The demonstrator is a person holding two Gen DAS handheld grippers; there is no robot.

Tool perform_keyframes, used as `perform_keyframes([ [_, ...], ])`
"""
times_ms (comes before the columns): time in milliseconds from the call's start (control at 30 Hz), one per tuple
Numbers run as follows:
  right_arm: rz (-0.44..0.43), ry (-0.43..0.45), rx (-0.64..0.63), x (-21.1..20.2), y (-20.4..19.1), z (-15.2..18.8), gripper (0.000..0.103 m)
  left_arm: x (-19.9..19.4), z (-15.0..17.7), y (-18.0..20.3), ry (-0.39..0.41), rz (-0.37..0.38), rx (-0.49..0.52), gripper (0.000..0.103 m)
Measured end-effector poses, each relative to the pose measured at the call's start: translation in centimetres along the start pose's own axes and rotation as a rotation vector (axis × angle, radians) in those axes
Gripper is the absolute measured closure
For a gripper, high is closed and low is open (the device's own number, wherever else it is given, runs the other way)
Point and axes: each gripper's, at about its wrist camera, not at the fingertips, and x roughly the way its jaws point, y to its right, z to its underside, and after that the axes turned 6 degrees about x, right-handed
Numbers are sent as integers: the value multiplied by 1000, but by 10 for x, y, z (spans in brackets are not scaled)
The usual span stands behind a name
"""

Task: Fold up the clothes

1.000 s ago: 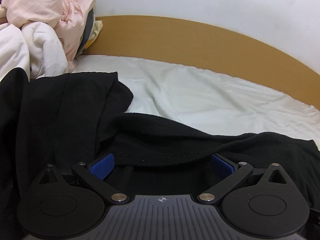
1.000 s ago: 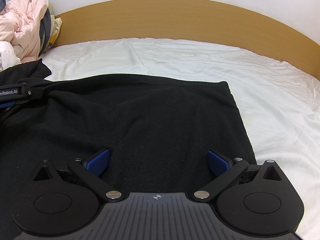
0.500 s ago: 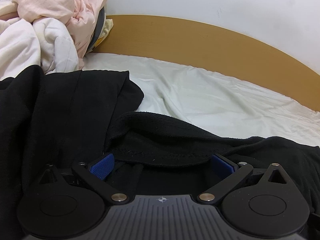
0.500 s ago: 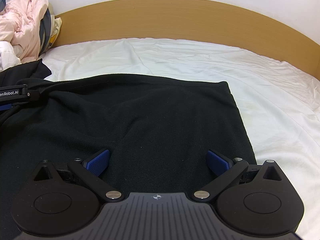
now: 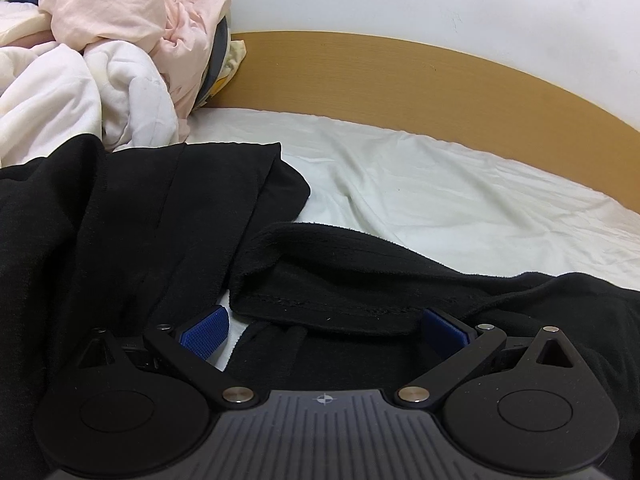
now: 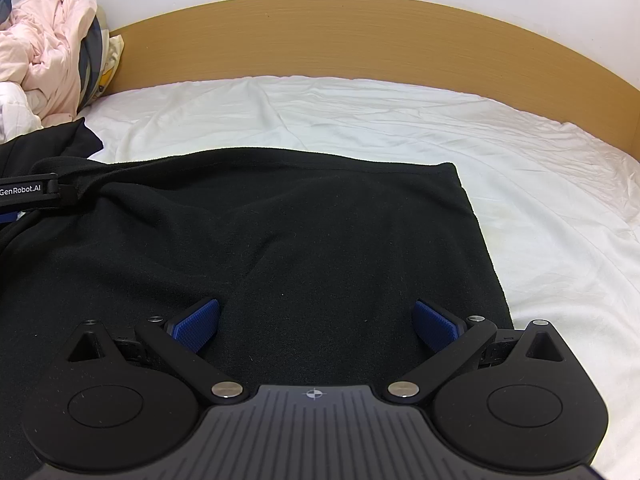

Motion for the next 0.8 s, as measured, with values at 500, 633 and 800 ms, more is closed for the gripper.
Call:
perform_keyframes([
  [500, -1, 1, 0, 0, 2, 1, 0, 2, 0, -8, -6, 33, -47, 1],
  [633, -1, 1, 0, 0, 1, 1, 0, 3, 0, -9, -12, 37, -53, 1],
  [800, 0, 2, 0, 0, 0, 0, 0, 5, 0, -10, -20, 43, -61, 1],
])
